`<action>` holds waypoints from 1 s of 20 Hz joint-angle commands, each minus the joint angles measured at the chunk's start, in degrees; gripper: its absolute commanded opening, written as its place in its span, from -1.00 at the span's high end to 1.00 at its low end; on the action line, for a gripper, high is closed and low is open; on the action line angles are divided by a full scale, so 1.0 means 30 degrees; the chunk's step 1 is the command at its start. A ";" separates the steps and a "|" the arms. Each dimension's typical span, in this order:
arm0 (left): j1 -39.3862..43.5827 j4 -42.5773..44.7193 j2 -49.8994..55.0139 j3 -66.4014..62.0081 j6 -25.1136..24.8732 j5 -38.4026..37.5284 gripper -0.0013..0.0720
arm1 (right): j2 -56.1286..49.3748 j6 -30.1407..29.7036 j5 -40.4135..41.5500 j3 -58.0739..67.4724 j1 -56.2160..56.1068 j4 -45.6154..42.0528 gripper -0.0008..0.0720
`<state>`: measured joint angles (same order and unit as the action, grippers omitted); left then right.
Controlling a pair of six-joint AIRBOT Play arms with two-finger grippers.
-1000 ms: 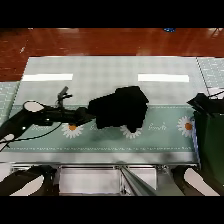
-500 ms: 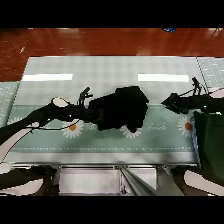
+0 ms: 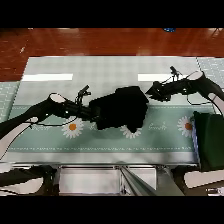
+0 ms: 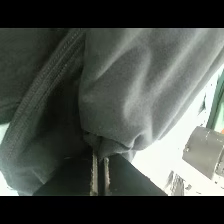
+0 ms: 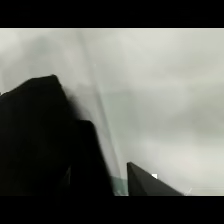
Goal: Fold the shirts.
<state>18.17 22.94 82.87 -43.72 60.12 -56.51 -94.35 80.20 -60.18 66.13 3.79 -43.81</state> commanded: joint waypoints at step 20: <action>-0.6892 -0.0007 -0.4721 -1.4506 0.2215 -0.1872 0.91 | 0.5603 -0.0488 -0.4685 1.3515 -0.1064 -0.3220 0.91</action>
<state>0.12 22.83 71.59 -75.16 64.51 -62.00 -84.16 77.97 -73.63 99.13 0.19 -48.47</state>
